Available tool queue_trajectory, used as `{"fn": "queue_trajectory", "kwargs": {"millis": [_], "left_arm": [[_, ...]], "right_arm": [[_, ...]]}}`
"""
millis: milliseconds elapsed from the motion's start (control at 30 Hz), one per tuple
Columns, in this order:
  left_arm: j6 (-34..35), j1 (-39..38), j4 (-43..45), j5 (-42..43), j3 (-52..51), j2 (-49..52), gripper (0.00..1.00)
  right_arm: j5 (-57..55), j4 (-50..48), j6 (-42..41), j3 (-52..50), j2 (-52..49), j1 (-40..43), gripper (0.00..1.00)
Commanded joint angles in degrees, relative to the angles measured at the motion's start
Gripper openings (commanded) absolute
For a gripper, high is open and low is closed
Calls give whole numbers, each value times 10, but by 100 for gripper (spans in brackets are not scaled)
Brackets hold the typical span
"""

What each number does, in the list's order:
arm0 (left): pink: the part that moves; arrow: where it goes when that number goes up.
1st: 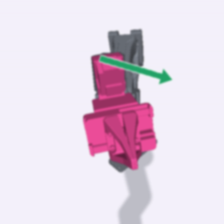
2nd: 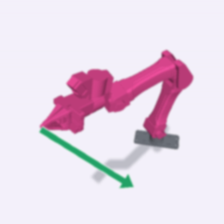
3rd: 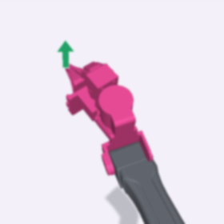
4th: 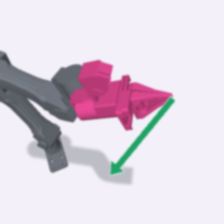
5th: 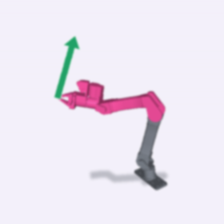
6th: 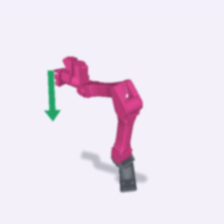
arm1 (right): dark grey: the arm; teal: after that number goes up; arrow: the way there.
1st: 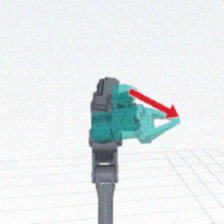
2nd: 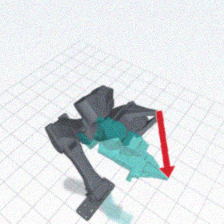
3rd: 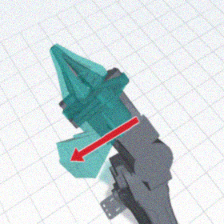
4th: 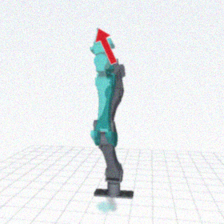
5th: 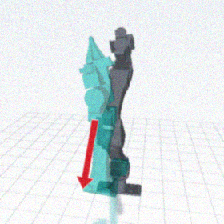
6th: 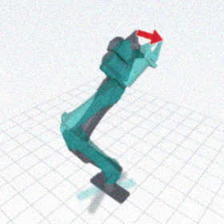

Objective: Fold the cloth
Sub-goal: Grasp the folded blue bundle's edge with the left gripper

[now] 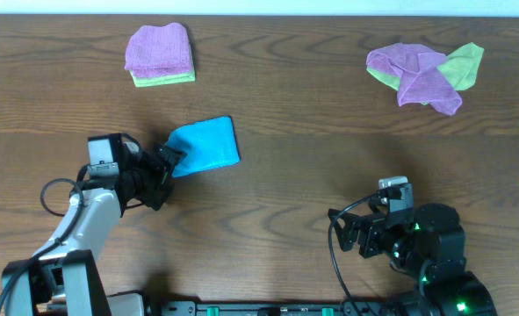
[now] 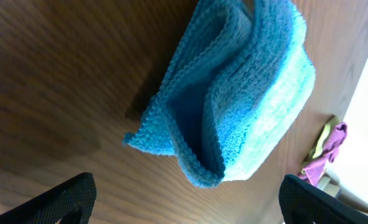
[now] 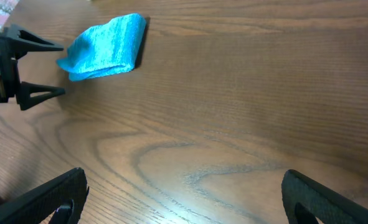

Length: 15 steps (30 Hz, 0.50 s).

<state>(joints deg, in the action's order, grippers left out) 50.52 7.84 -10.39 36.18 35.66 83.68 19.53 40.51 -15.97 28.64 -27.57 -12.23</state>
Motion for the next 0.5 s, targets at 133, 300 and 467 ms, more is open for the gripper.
{"fn": "queue_trajectory", "kwargs": {"millis": [133, 300, 467], "left_arm": [[63, -34, 1, -61, -3, -1, 95], [74, -42, 2, -69, -3, 2, 95], [74, -42, 4, -72, -4, 15, 95]], "right_arm": [[-2, 0, -7, -3, 3, 4, 99], [-2, 0, -7, -3, 3, 4, 99], [-2, 0, -7, -3, 3, 4, 99]]}}
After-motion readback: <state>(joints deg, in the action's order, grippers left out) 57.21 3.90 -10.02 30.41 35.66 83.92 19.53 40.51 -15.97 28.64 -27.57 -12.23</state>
